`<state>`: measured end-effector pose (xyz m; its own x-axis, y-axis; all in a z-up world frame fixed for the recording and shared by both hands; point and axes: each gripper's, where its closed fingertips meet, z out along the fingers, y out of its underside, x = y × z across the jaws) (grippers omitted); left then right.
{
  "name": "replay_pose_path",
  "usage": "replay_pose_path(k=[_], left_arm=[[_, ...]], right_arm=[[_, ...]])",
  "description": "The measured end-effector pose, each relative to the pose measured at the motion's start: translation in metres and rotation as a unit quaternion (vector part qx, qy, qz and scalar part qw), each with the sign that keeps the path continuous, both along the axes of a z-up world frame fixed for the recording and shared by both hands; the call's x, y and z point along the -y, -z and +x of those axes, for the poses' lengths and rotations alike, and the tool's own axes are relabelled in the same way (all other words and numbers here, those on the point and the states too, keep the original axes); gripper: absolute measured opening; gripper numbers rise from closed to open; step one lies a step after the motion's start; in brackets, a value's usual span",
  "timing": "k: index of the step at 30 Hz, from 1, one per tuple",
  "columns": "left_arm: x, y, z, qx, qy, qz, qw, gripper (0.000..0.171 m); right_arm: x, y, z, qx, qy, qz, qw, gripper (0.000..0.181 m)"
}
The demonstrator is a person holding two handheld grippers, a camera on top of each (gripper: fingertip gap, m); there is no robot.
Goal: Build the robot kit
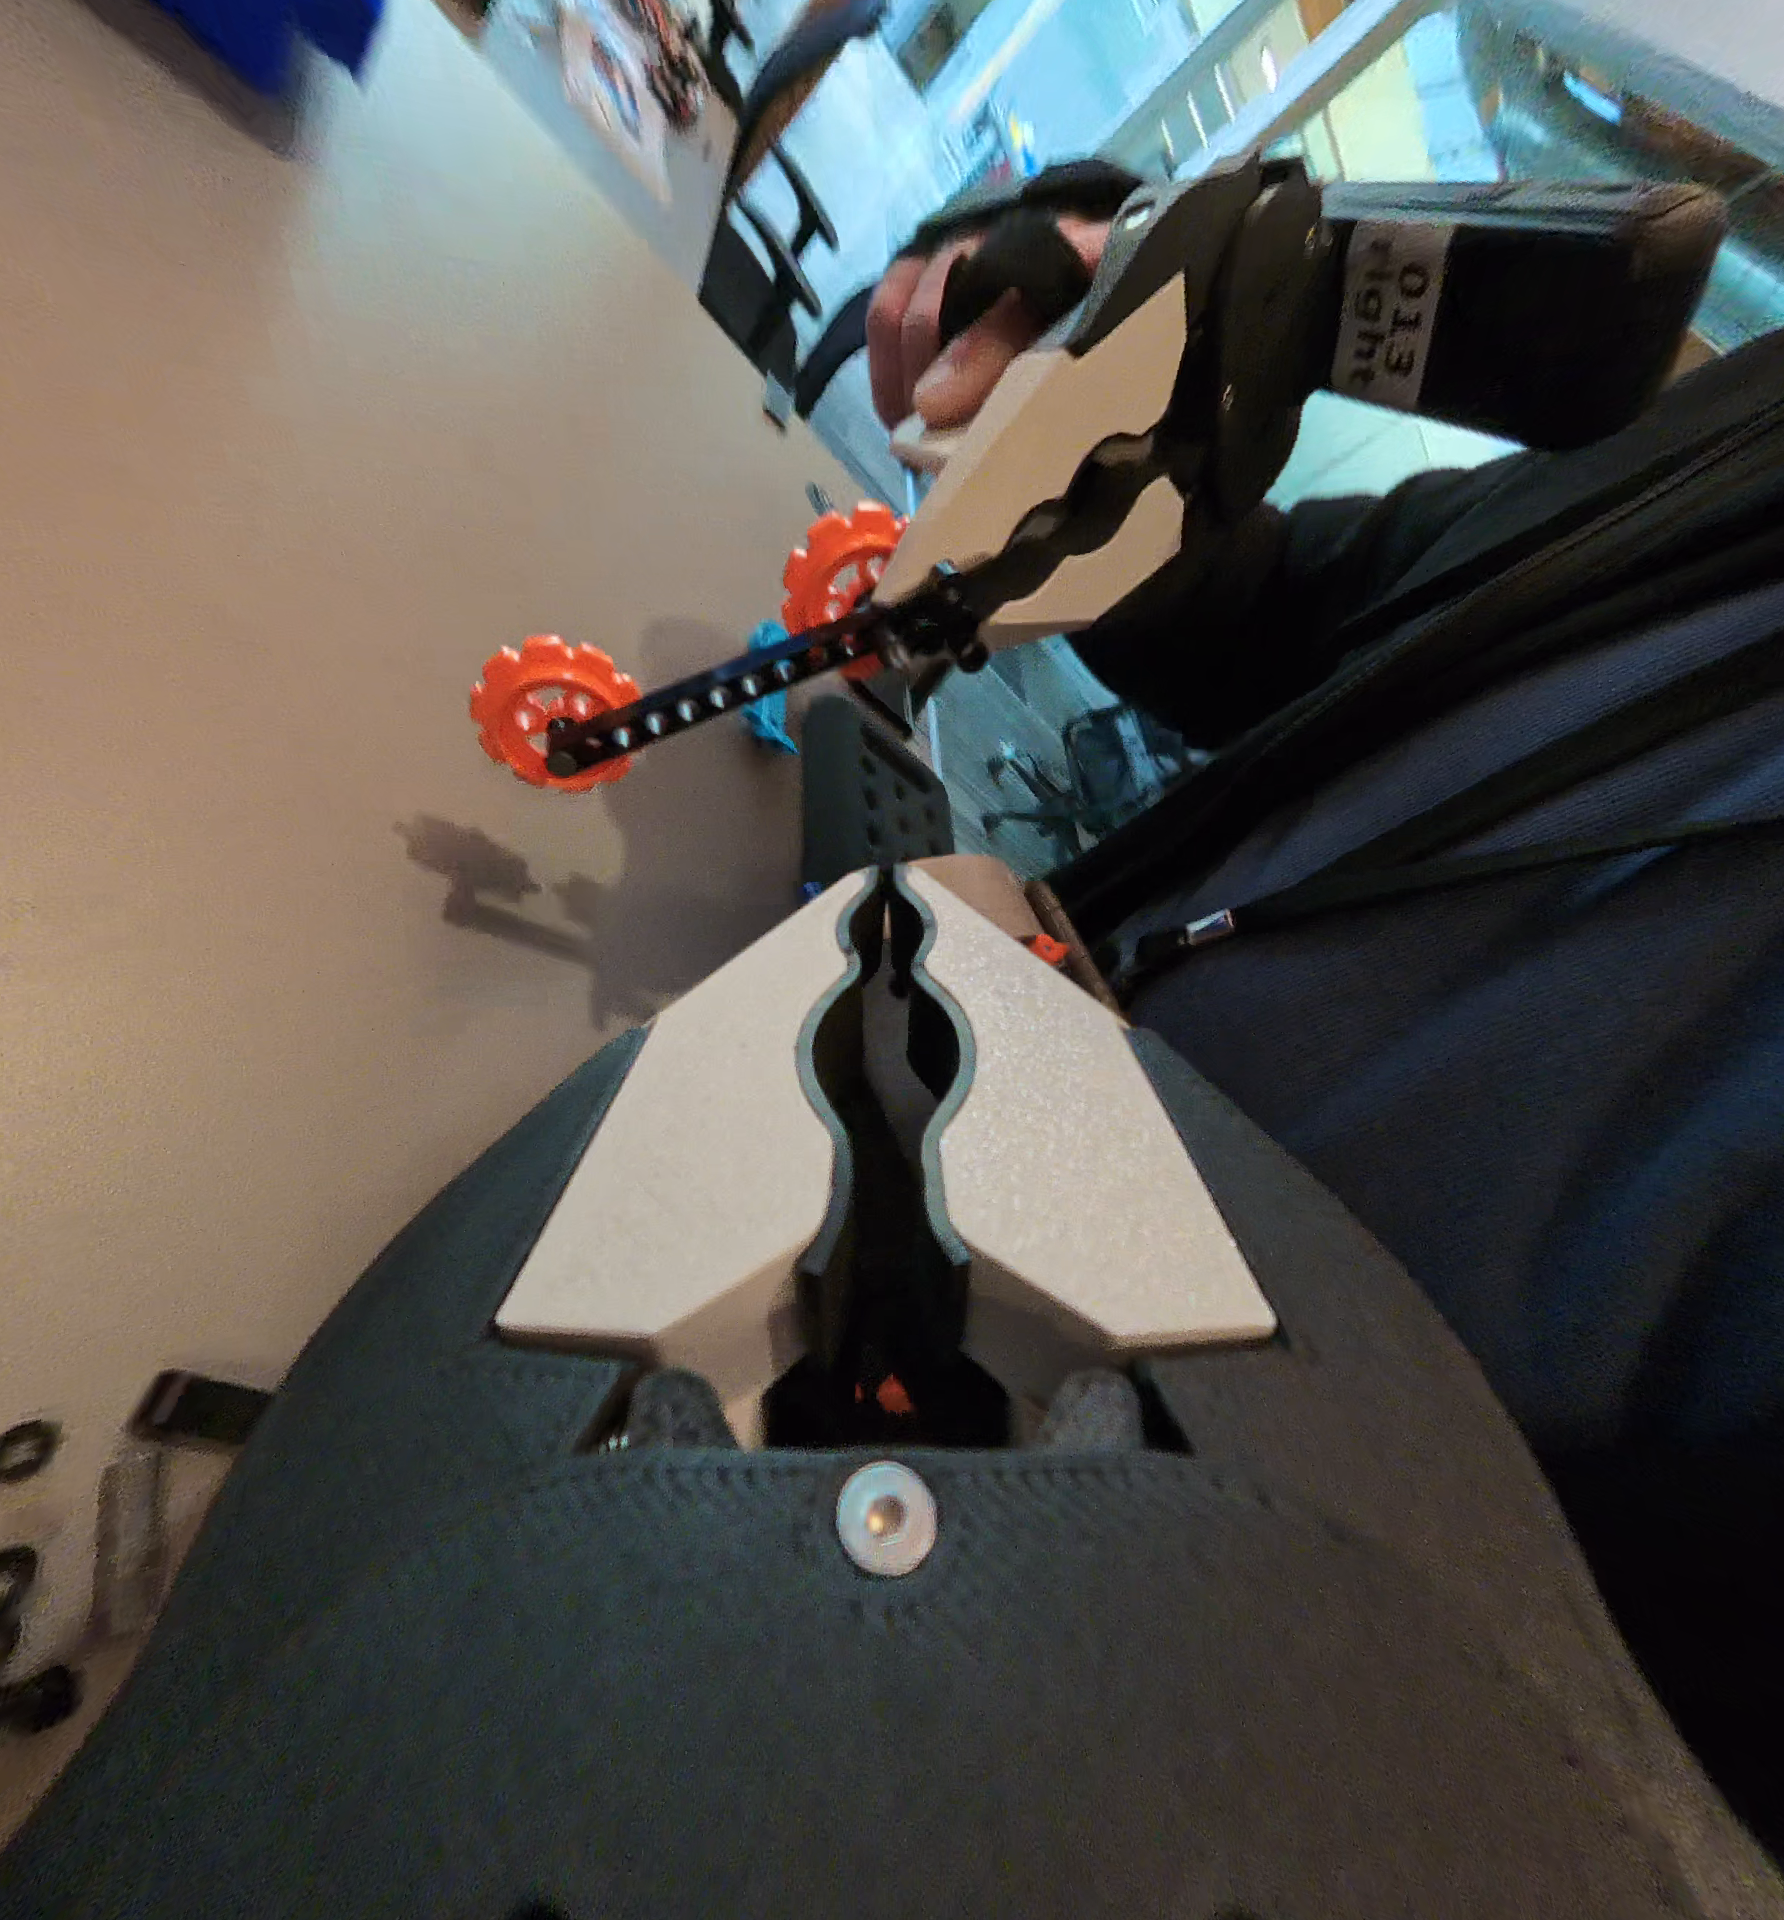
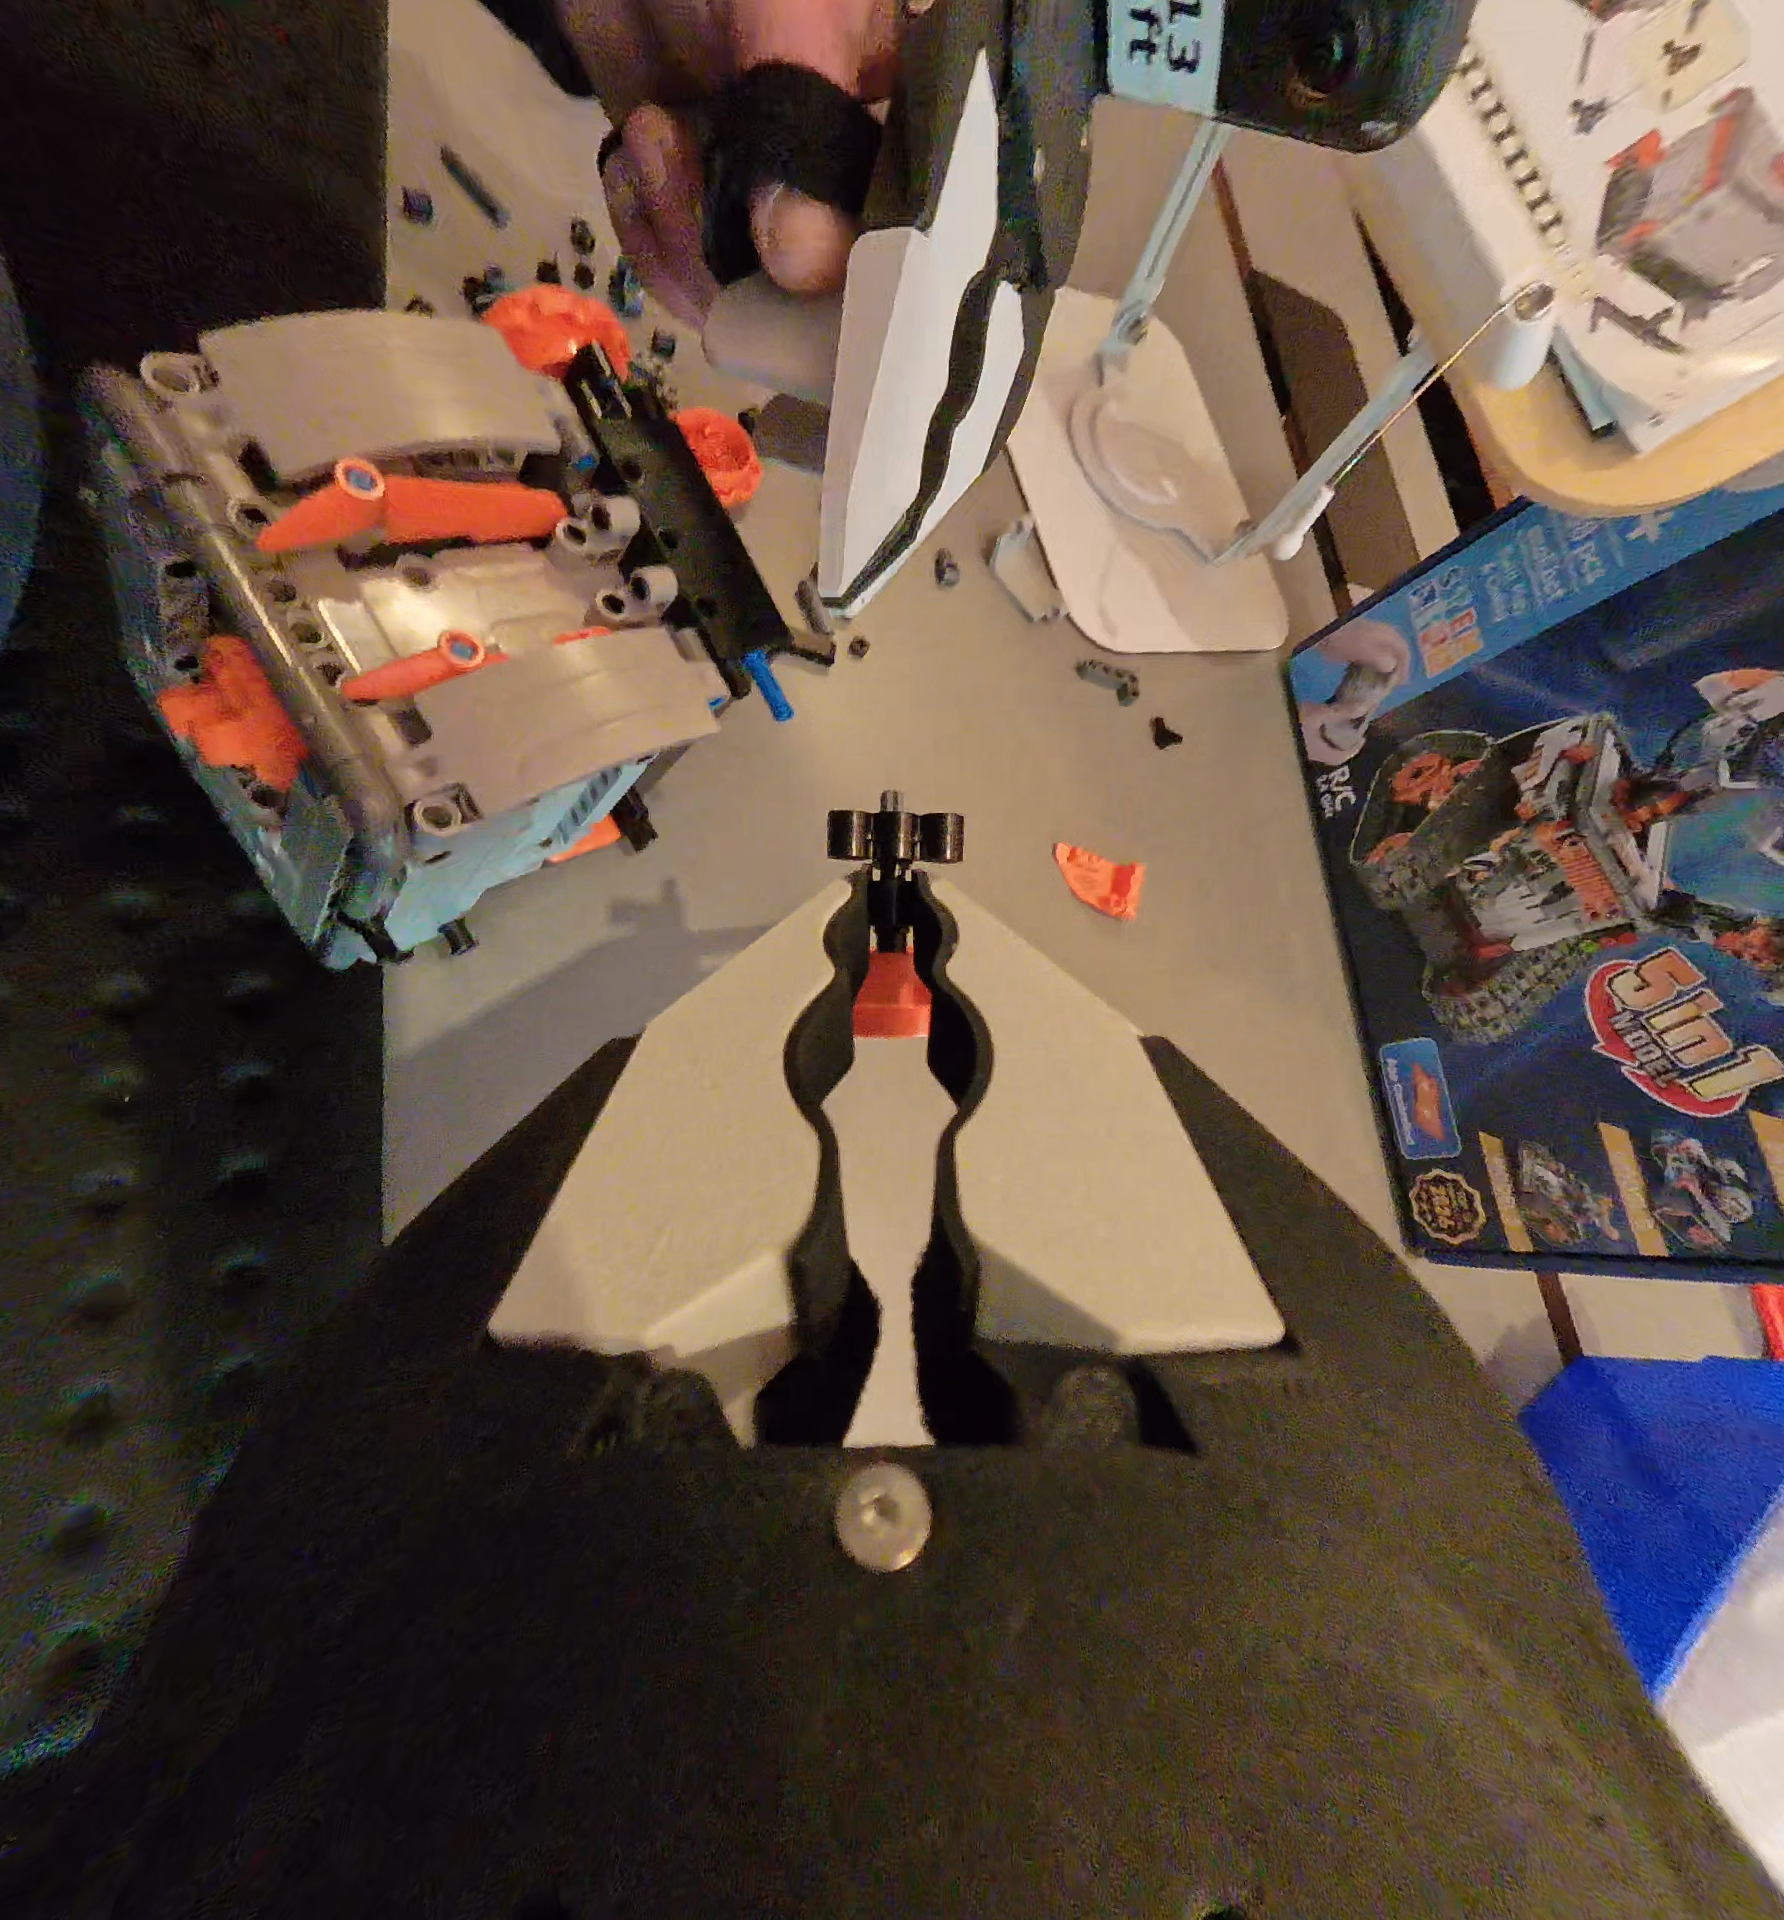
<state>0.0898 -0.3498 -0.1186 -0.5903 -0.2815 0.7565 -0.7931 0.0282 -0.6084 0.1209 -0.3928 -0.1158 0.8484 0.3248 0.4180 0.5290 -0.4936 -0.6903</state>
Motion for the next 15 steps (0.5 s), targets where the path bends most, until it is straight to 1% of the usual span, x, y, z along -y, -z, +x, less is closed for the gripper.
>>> replay_pose_path(k=[1, 3, 5, 7, 8, 9, 10, 11, 12, 13, 14, 15], left_arm=[[-0.005, -0.001, 0.004, 0.017, -0.012, 0.007, 1.000, 0.005], [-0.010, -0.009, 0.011, 0.044, -0.028, 0.015, 0.999, 0.019], [-0.017, -0.014, 0.021, 0.083, -0.050, 0.039, 0.995, 0.021], [-0.022, -0.004, 0.031, 0.126, -0.054, 0.102, 0.985, 0.024], [-0.024, 0.003, 0.035, 0.143, -0.052, 0.126, 0.980, 0.026], [-0.025, 0.008, 0.038, 0.149, -0.050, 0.136, 0.978, 0.027], [-0.023, 0.011, 0.041, 0.149, -0.049, 0.133, 0.979, 0.025], [-0.022, 0.019, 0.042, 0.152, -0.041, 0.153, 0.976, 0.021], [-0.023, 0.033, 0.044, 0.157, -0.031, 0.201, 0.966, 0.020], [-0.022, 0.044, 0.043, 0.158, -0.016, 0.228, 0.961, 0.018], [-0.017, 0.046, 0.042, 0.159, -0.006, 0.220, 0.962, 0.012], [-0.015, 0.049, 0.045, 0.162, -0.007, 0.218, 0.962, 0.010]], right_arm=[[-0.004, -0.004, 0.001, -0.017, -0.002, 0.016, 1.000, 0.005], [-0.013, -0.017, -0.001, -0.080, -0.004, 0.054, 0.995, 0.005], [-0.020, -0.023, -0.003, -0.162, -0.016, 0.082, 0.983, 0.005], [-0.026, -0.026, 0.007, -0.236, -0.011, 0.117, 0.965, 0.005], [-0.029, -0.028, 0.012, -0.279, -0.013, 0.132, 0.951, 0.005], [-0.031, -0.029, 0.016, -0.315, -0.018, 0.144, 0.938, 0.005], [-0.033, -0.028, 0.021, -0.333, -0.019, 0.155, 0.930, 0.005], [-0.035, -0.024, 0.026, -0.343, -0.022, 0.157, 0.926, 0.005], [-0.037, -0.020, 0.029, -0.354, -0.027, 0.156, 0.922, 0.005], [-0.038, -0.018, 0.031, -0.363, -0.032, 0.161, 0.917, 0.005], [-0.040, -0.016, 0.031, -0.366, -0.039, 0.163, 0.915, 0.004], [-0.041, -0.011, 0.032, -0.362, -0.043, 0.157, 0.918, 0.005]])
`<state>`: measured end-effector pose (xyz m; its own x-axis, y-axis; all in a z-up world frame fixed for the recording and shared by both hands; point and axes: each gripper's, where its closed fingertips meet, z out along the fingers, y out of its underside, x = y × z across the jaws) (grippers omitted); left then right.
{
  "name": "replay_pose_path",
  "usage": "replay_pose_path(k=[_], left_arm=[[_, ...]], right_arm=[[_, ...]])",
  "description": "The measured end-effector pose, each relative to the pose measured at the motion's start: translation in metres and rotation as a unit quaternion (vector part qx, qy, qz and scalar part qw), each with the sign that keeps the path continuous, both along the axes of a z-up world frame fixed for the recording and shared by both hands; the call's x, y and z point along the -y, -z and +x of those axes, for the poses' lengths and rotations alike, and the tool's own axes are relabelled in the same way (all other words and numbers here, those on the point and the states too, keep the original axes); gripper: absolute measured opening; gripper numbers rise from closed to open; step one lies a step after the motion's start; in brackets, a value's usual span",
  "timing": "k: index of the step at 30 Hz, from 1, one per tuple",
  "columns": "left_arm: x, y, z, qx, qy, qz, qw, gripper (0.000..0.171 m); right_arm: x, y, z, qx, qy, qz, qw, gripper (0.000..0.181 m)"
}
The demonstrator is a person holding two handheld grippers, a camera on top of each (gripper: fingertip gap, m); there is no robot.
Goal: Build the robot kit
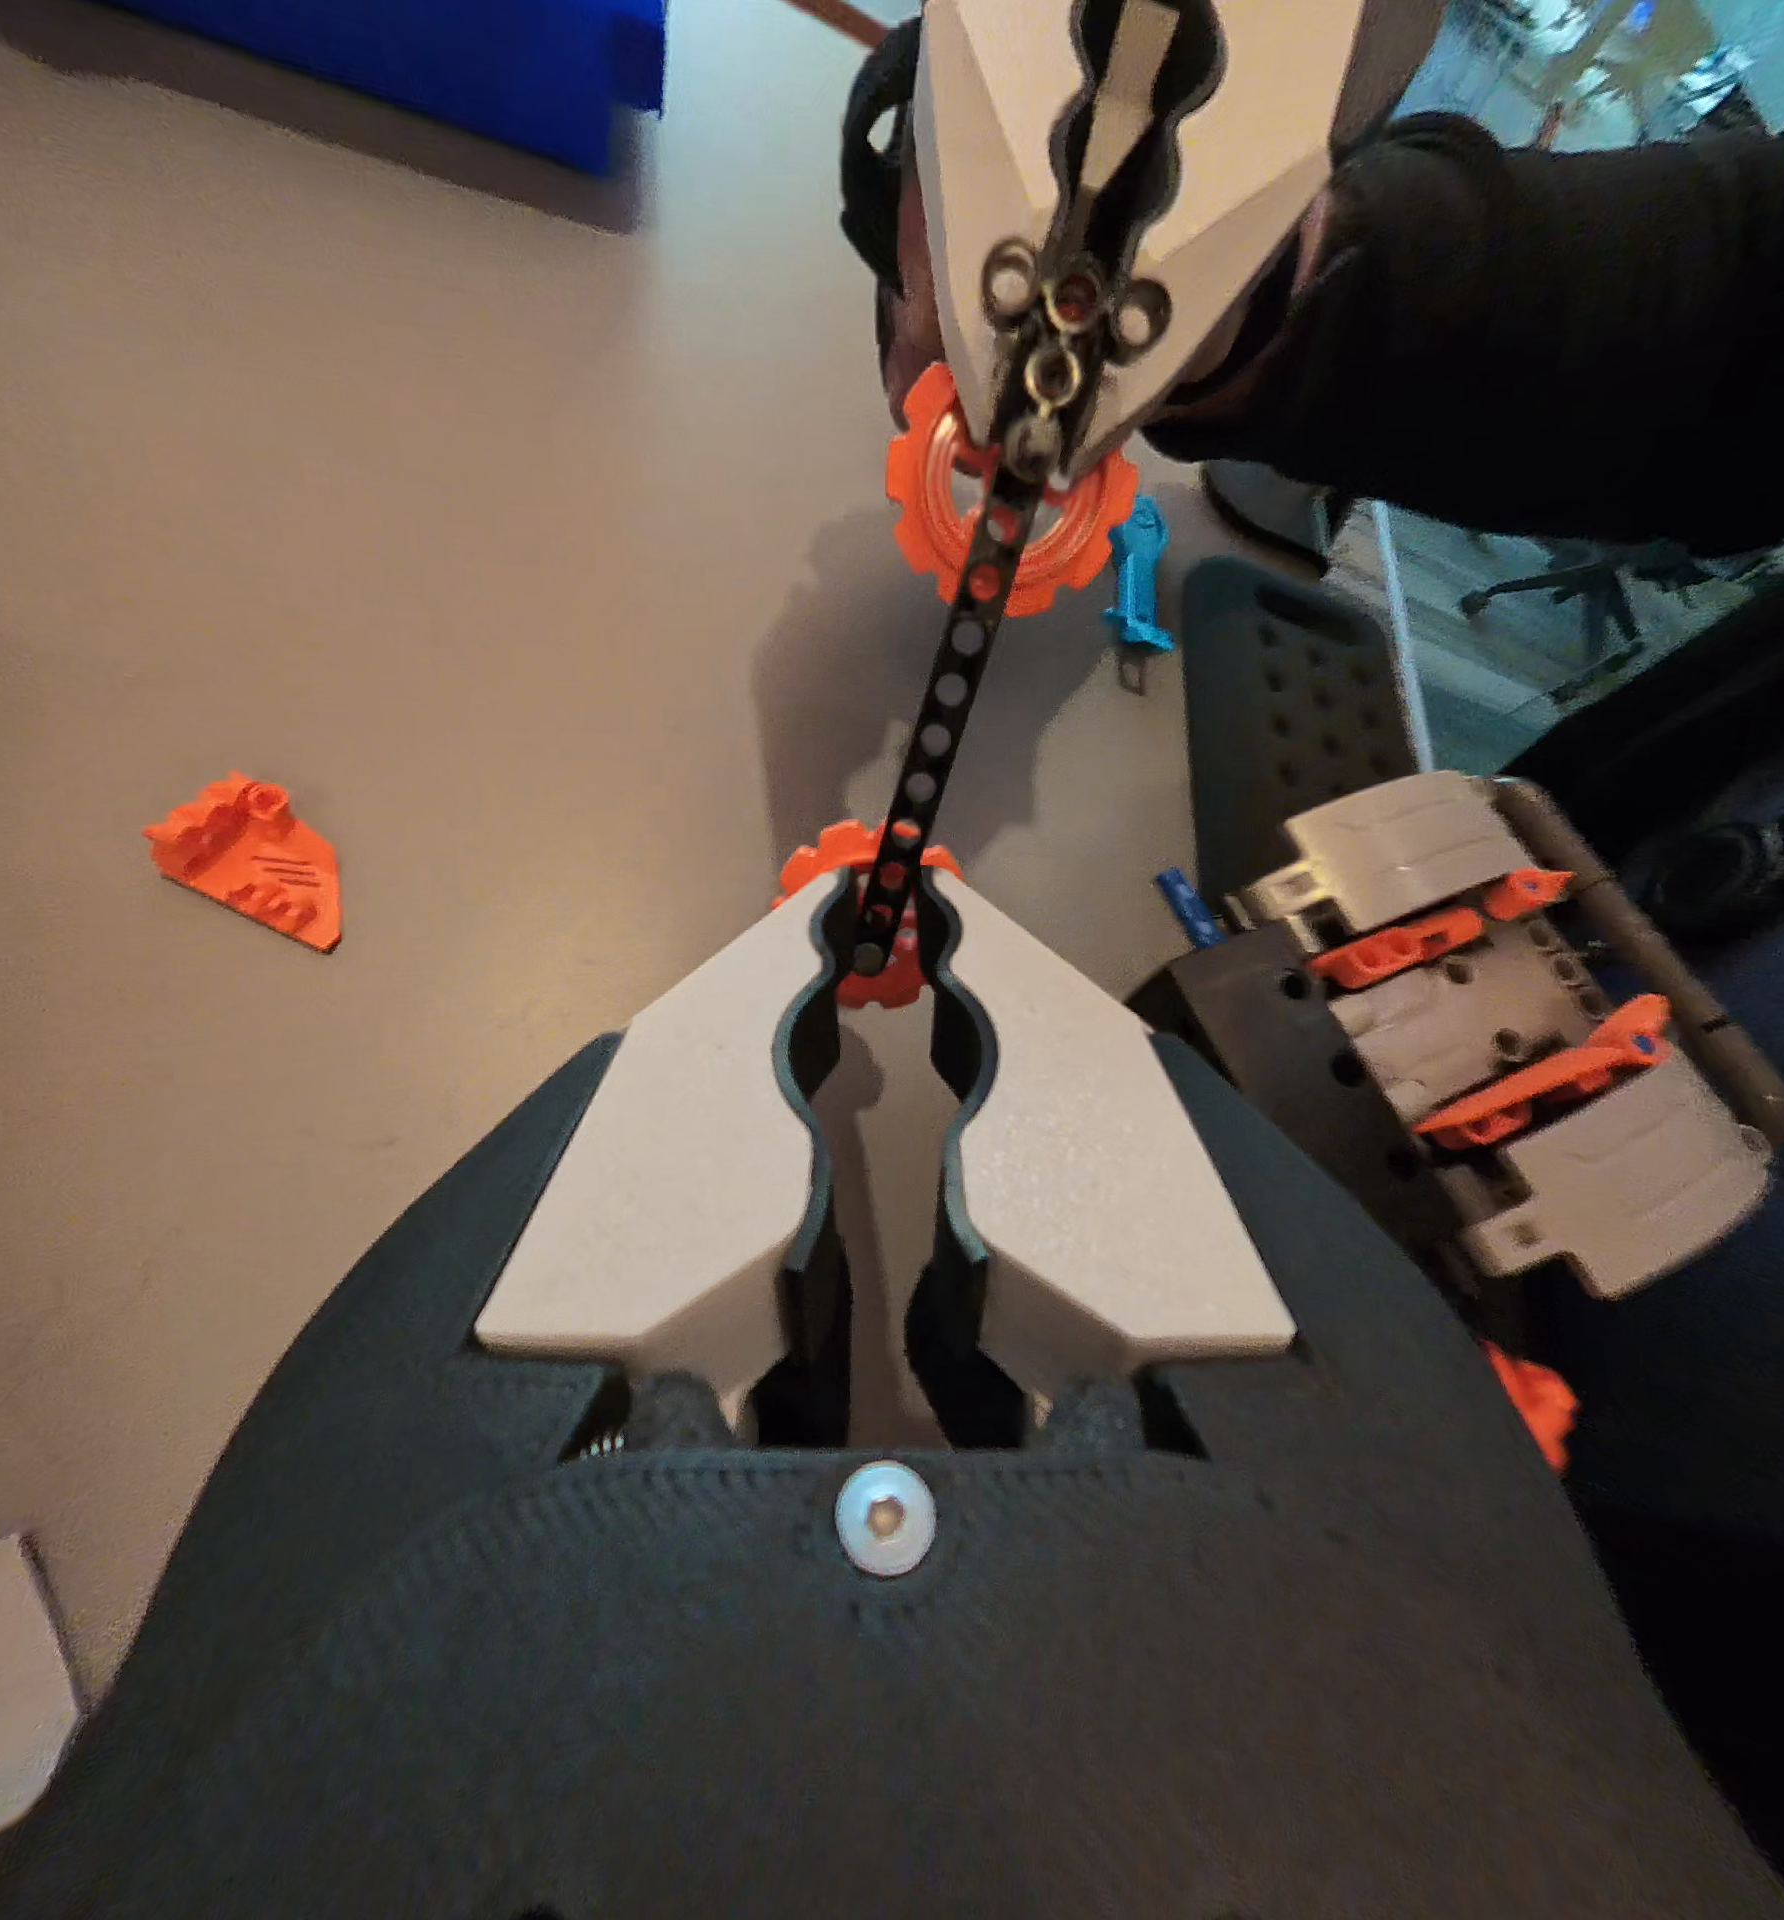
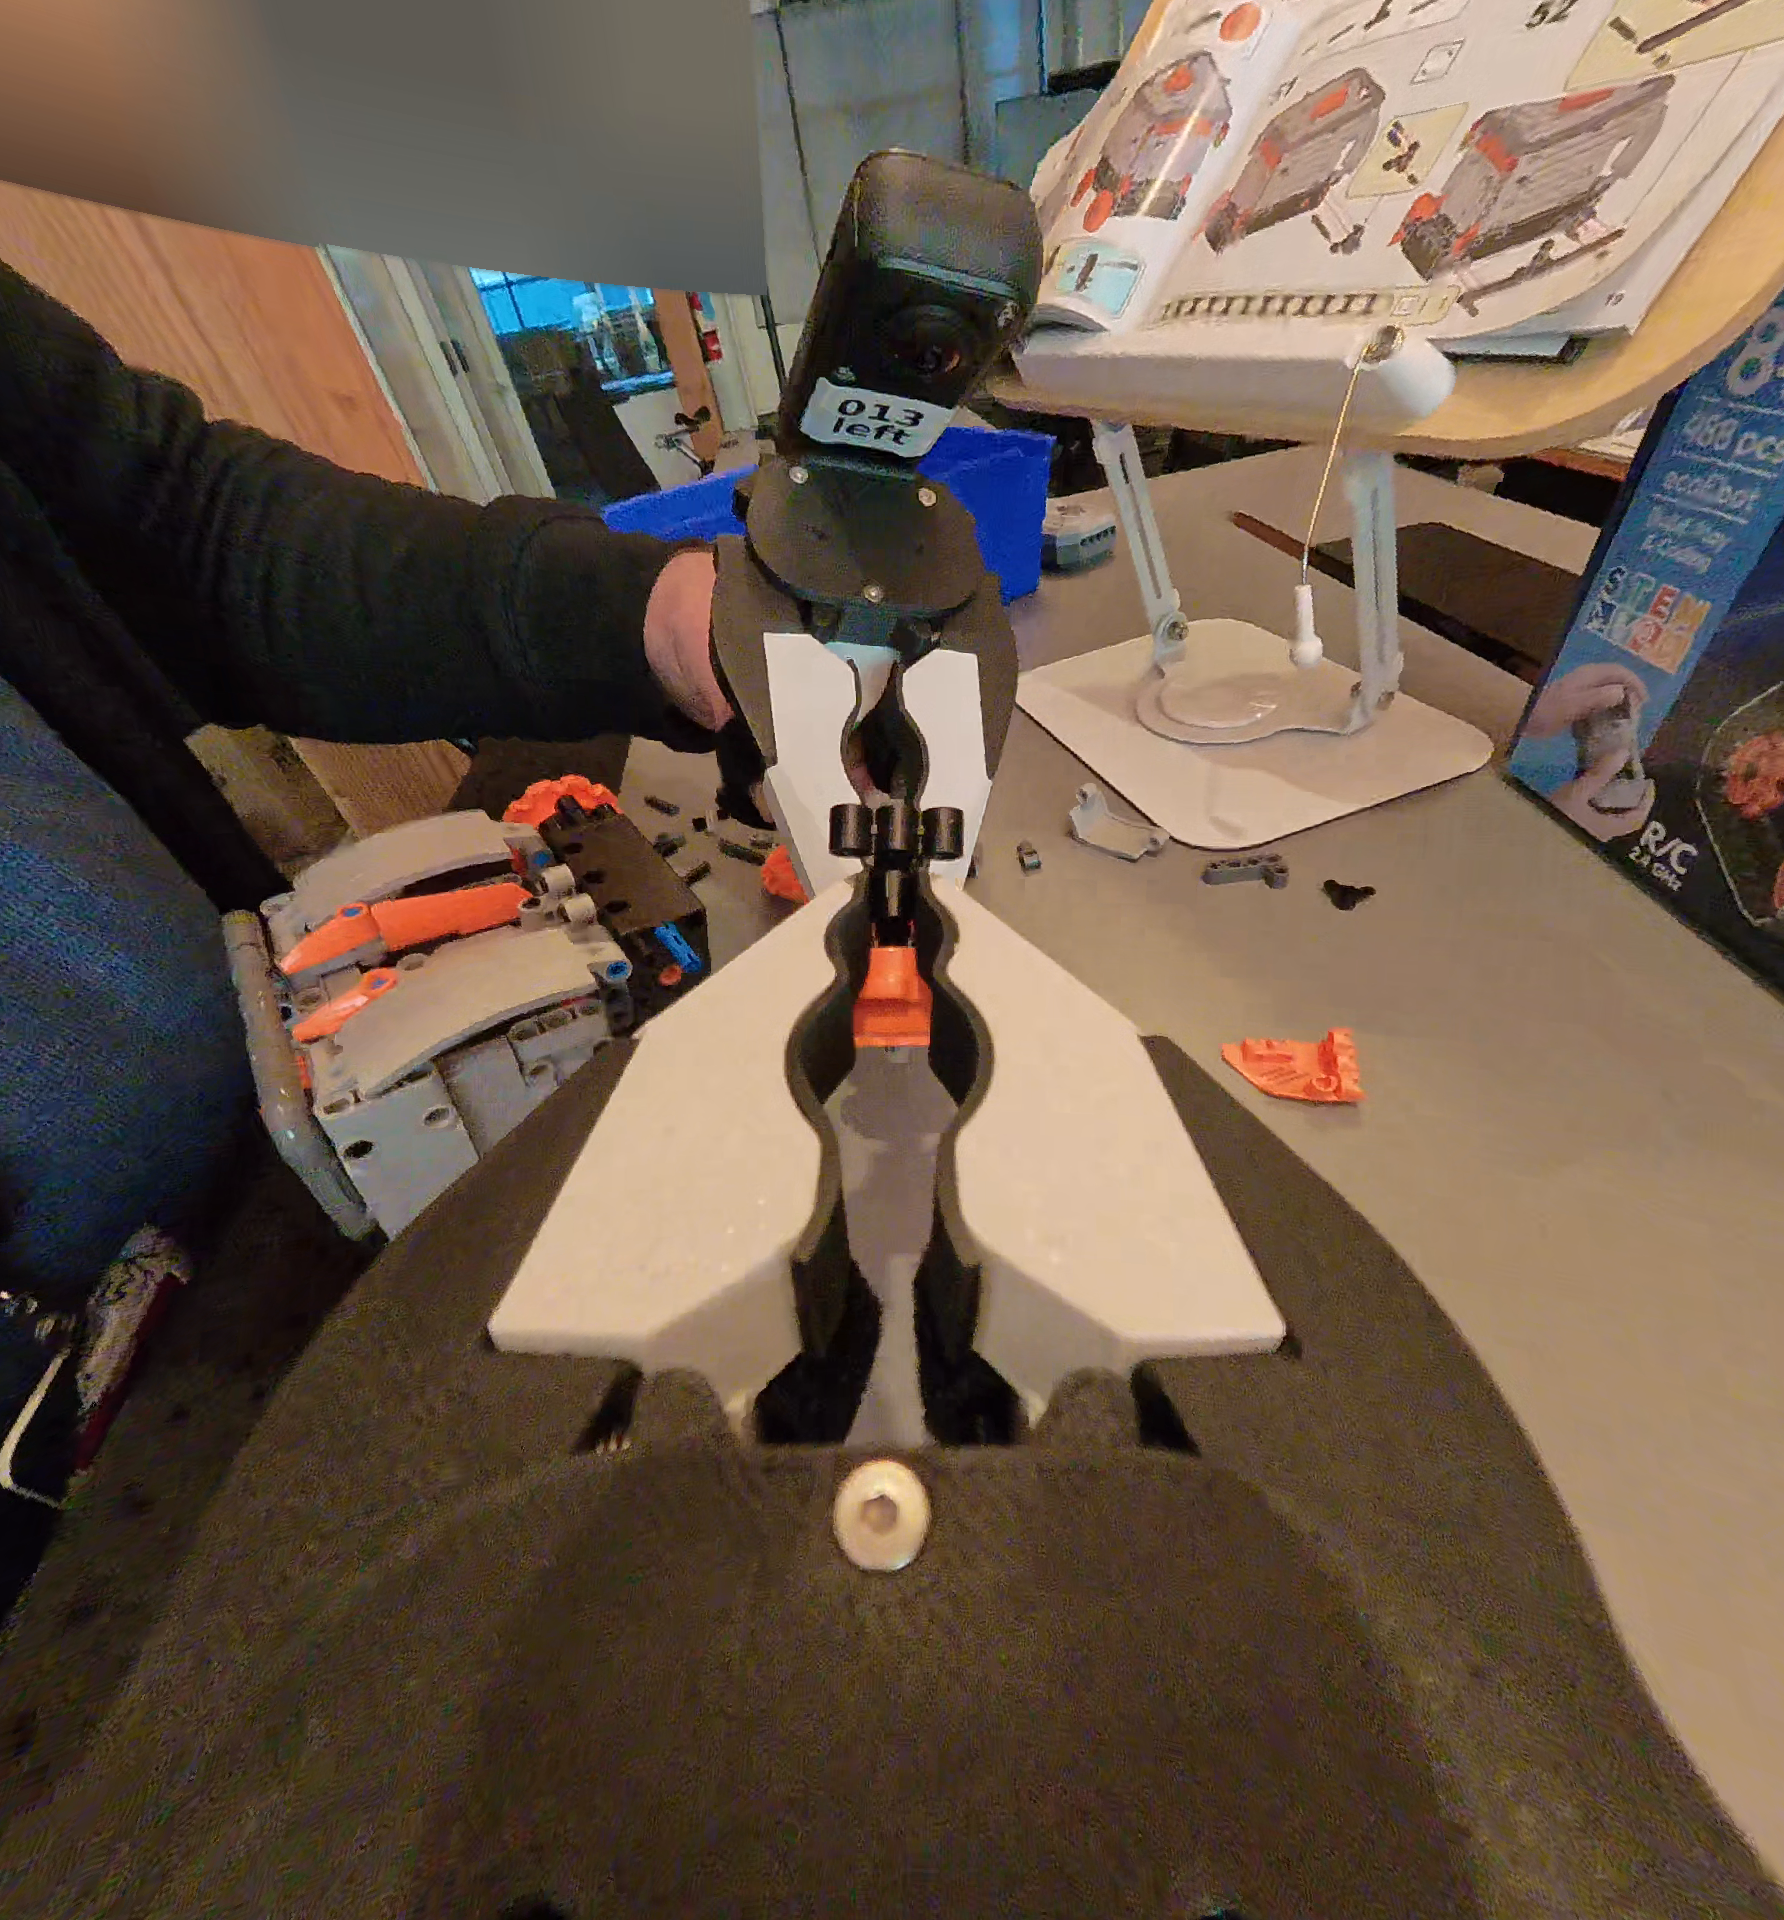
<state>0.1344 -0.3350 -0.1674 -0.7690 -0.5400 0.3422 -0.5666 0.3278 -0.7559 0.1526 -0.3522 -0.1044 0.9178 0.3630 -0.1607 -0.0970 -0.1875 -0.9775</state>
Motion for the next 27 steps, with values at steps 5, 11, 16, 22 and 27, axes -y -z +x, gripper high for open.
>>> replay_pose_path(k=[5, 11, 16, 22, 27], left_arm=[[0.001, 0.032, 0.004, -0.023, 0.008, 0.064, 0.998, 0.008], [-0.001, 0.054, 0.011, -0.018, 0.018, 0.163, 0.986, 0.007], [0.002, 0.056, 0.013, -0.012, 0.025, 0.172, 0.985, 0.007], [0.012, 0.057, 0.012, 0.004, 0.064, 0.201, 0.977, 0.008], [0.024, 0.056, 0.012, 0.017, 0.098, 0.219, 0.971, 0.008]], right_arm=[[0.005, 0.043, 0.014, 0.051, -0.016, -0.069, 0.996, 0.007], [0.017, 0.085, 0.030, 0.142, -0.022, -0.171, 0.975, 0.009], [0.027, 0.096, 0.035, 0.154, -0.029, -0.191, 0.969, 0.008], [0.043, 0.097, 0.033, 0.128, -0.031, -0.226, 0.965, 0.009], [0.053, 0.089, 0.030, 0.108, -0.010, -0.232, 0.967, 0.009]])
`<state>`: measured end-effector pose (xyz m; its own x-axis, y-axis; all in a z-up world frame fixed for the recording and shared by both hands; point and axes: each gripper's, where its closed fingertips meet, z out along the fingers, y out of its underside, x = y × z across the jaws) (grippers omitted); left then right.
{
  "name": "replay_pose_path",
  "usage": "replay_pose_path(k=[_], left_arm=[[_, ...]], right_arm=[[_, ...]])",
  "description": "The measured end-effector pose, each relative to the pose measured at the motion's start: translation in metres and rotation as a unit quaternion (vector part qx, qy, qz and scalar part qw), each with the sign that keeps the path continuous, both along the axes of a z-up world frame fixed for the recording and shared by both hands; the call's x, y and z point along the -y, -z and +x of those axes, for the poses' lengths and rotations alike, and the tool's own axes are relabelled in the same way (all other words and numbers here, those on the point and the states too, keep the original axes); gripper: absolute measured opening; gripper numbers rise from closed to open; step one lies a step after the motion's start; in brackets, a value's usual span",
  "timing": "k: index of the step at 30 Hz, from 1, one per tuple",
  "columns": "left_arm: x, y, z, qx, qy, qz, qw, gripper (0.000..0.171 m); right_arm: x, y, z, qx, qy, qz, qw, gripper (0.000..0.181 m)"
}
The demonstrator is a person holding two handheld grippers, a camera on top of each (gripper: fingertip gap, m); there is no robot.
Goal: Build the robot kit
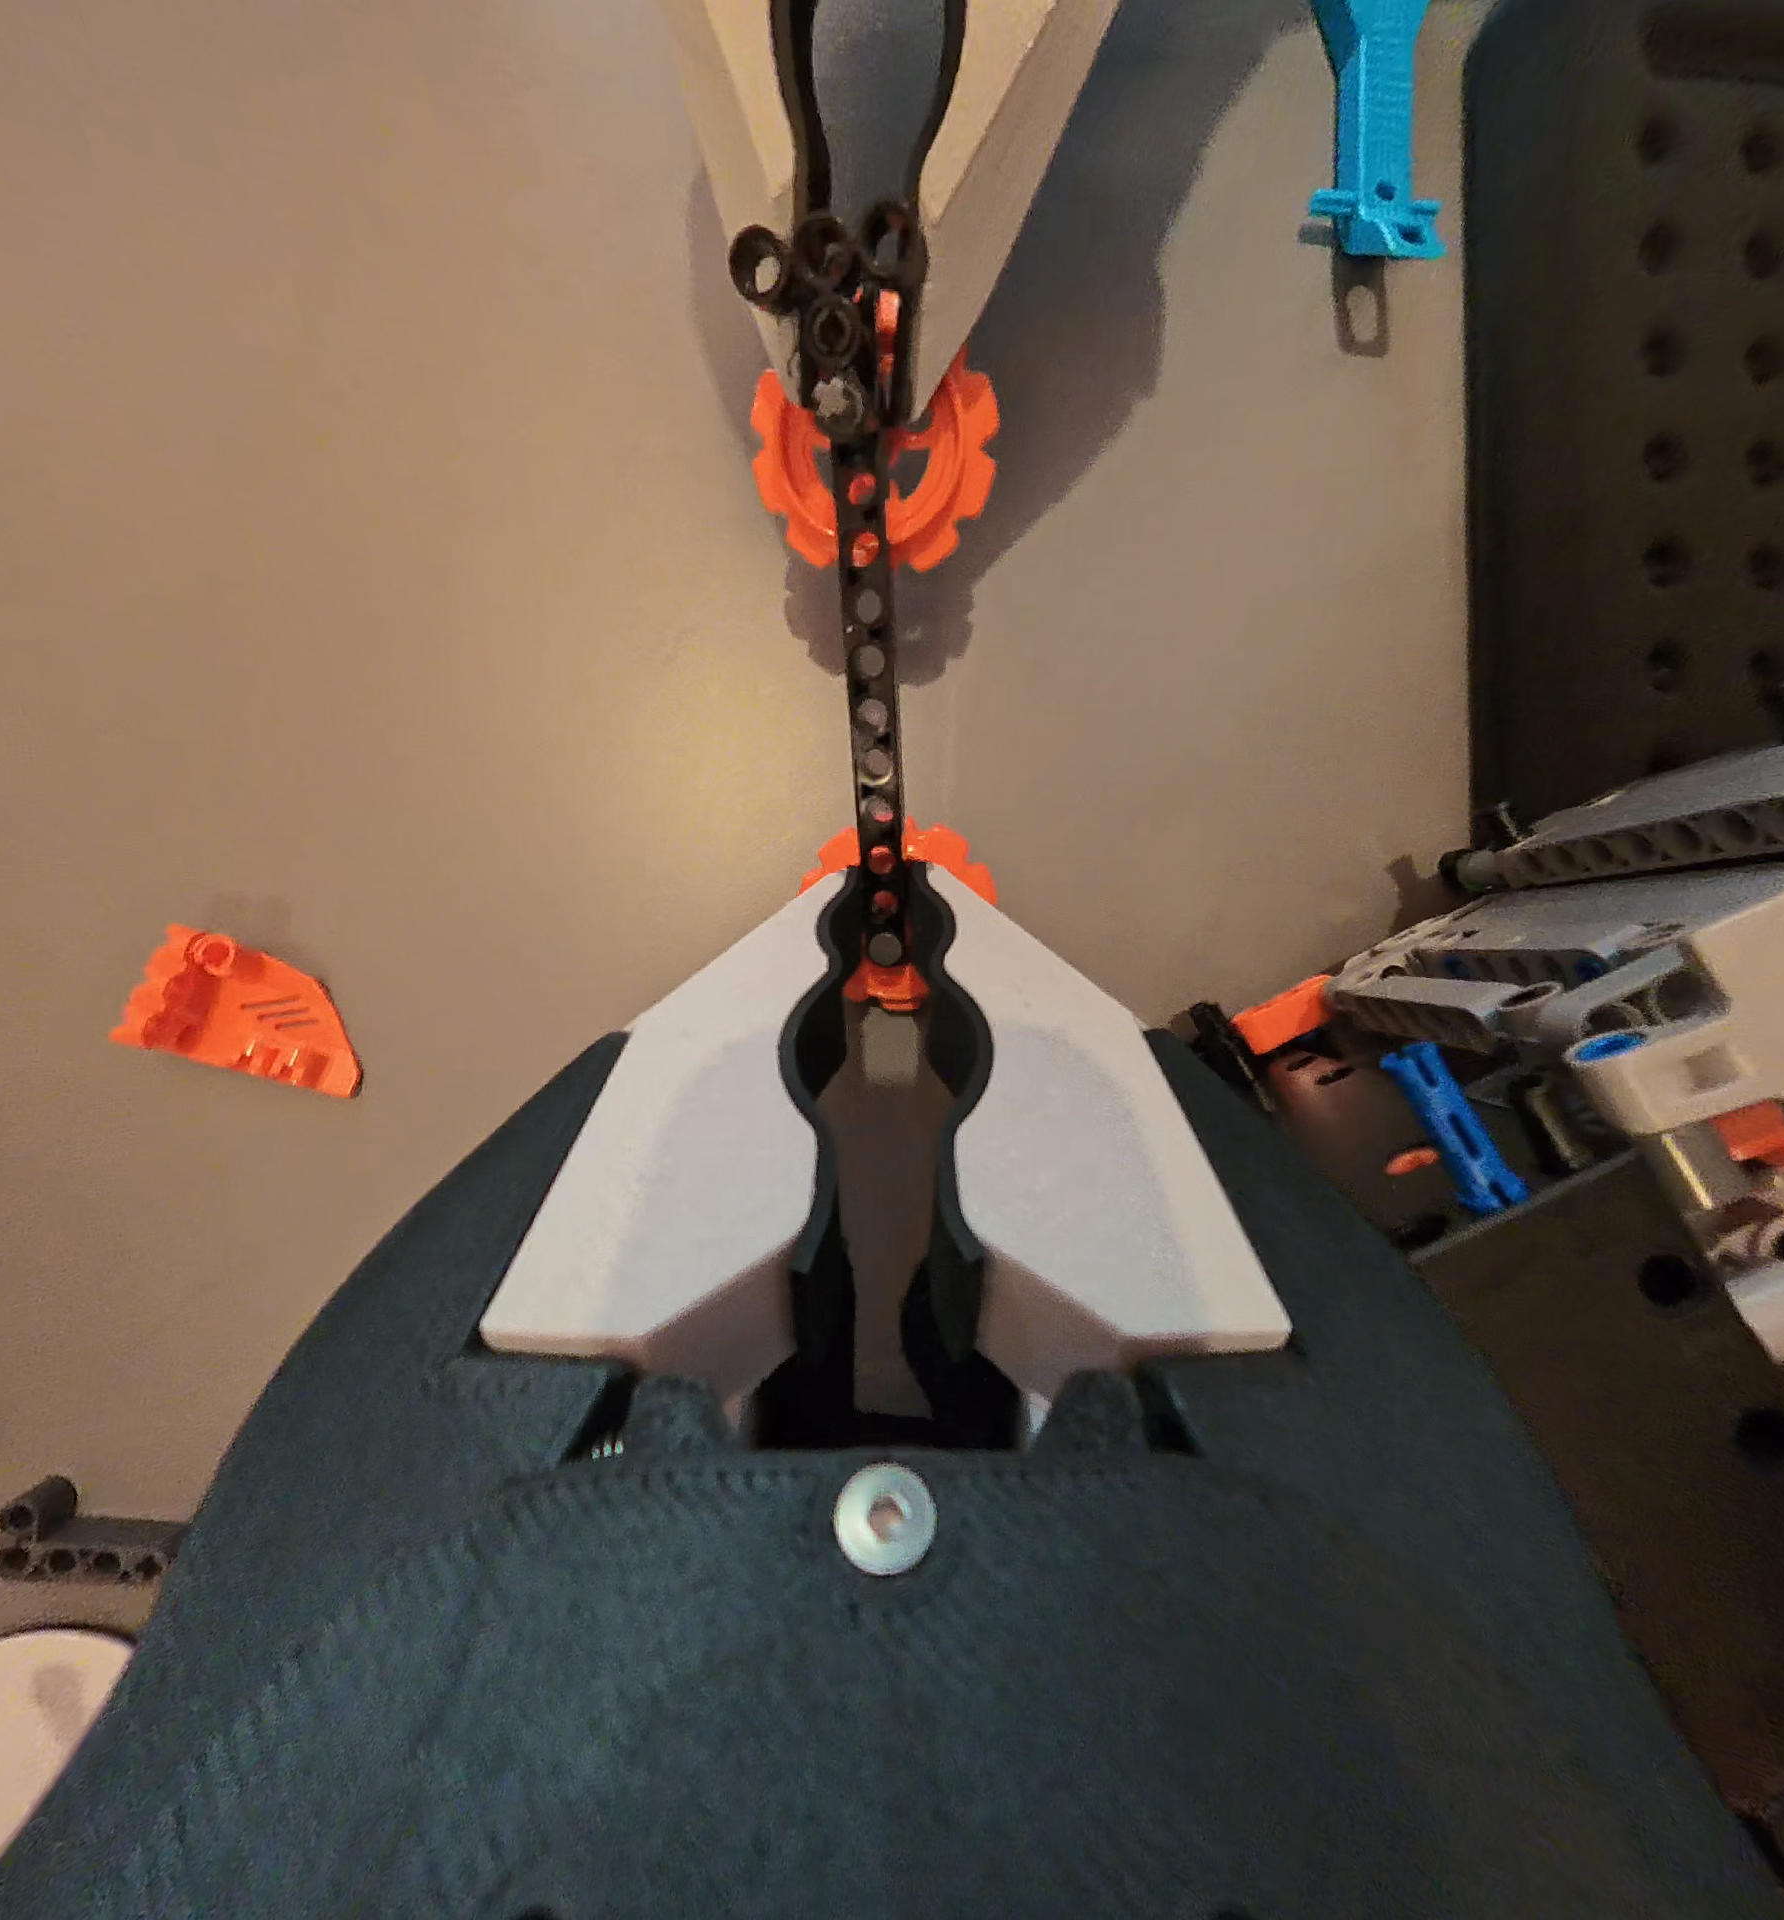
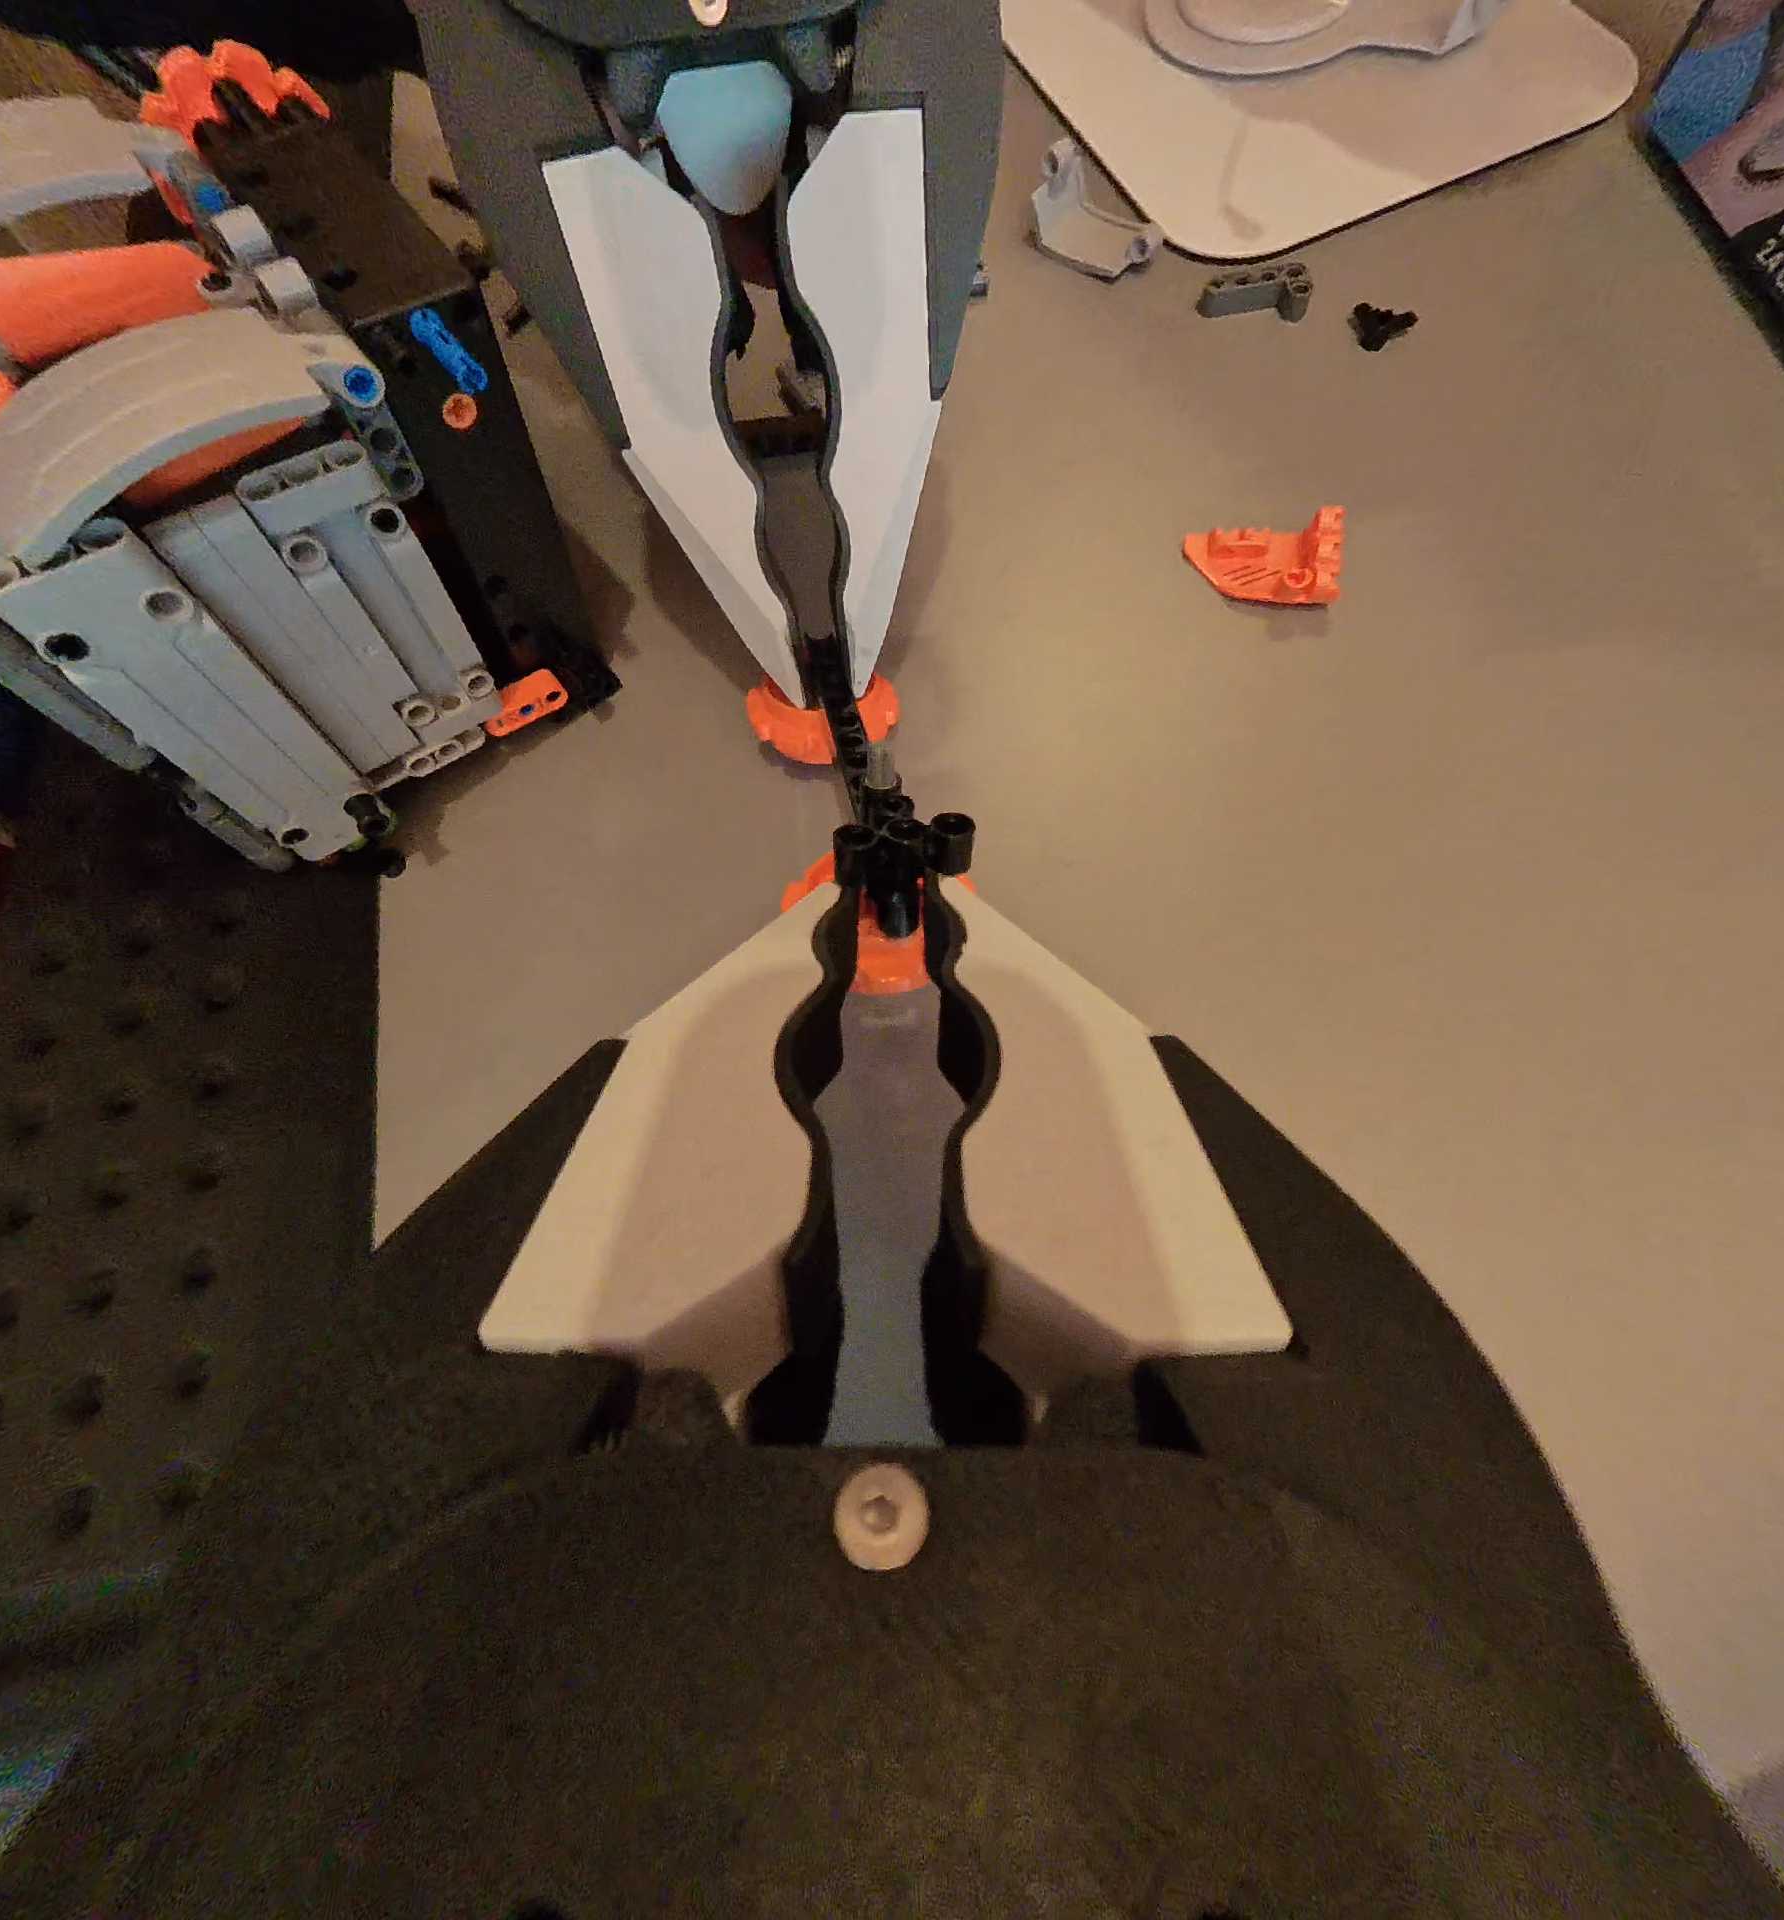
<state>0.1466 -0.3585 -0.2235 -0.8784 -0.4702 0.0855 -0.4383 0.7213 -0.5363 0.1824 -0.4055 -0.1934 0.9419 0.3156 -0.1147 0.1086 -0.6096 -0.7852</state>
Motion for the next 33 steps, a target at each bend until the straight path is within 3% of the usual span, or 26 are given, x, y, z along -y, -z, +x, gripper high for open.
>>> replay_pose_path(k=[8, 13, 14, 15, 17, 18, 19, 22, 24, 28, 33], left_arm=[[0.005, 0.000, 0.001, -0.029, -0.005, -0.039, 0.999, 0.009], [0.005, -0.001, 0.001, -0.037, 0.003, -0.037, 0.999, 0.008], [0.003, -0.002, 0.004, -0.039, -0.004, -0.049, 0.998, 0.008], [-0.002, -0.001, 0.006, -0.039, -0.009, -0.052, 0.998, 0.008], [-0.010, -0.001, 0.006, -0.031, -0.007, -0.041, 0.999, 0.007], [-0.010, -0.002, 0.005, -0.037, -0.006, -0.049, 0.998, 0.007], [-0.009, -0.001, 0.002, -0.043, -0.003, -0.049, 0.998, 0.007], [-0.009, -0.001, -0.001, -0.040, 0.006, -0.038, 0.998, 0.007], [-0.008, 0.001, -0.004, -0.047, 0.011, -0.038, 0.998, 0.007], [-0.008, 0.000, -0.006, -0.039, 0.011, -0.050, 0.998, 0.008], [-0.010, 0.005, -0.010, -0.036, 0.009, -0.051, 0.998, 0.008]], right_arm=[[0.016, 0.003, 0.000, -0.139, 0.020, -0.011, 0.990, 0.010], [0.014, -0.002, -0.001, -0.096, 0.029, 0.000, 0.995, 0.011], [0.010, -0.007, -0.004, -0.108, 0.032, 0.015, 0.993, 0.015], [0.008, -0.007, -0.004, -0.121, 0.041, 0.014, 0.992, 0.066], [0.013, 0.012, -0.007, -0.096, 0.045, -0.035, 0.994, 0.088], [0.013, 0.018, -0.008, -0.090, 0.045, -0.047, 0.994, 0.085], [0.013, 0.020, -0.012, -0.091, 0.041, -0.050, 0.994, 0.067], [0.011, 0.013, -0.001, -0.029, 0.060, -0.033, 0.997, 0.038], [0.009, 0.005, -0.001, -0.035, 0.059, -0.020, 0.997, 0.037], [0.011, 0.024, -0.002, 0.044, 0.041, -0.072, 0.996, 0.021], [0.006, 0.026, -0.007, 0.071, 0.032, -0.079, 0.994, 0.021]])
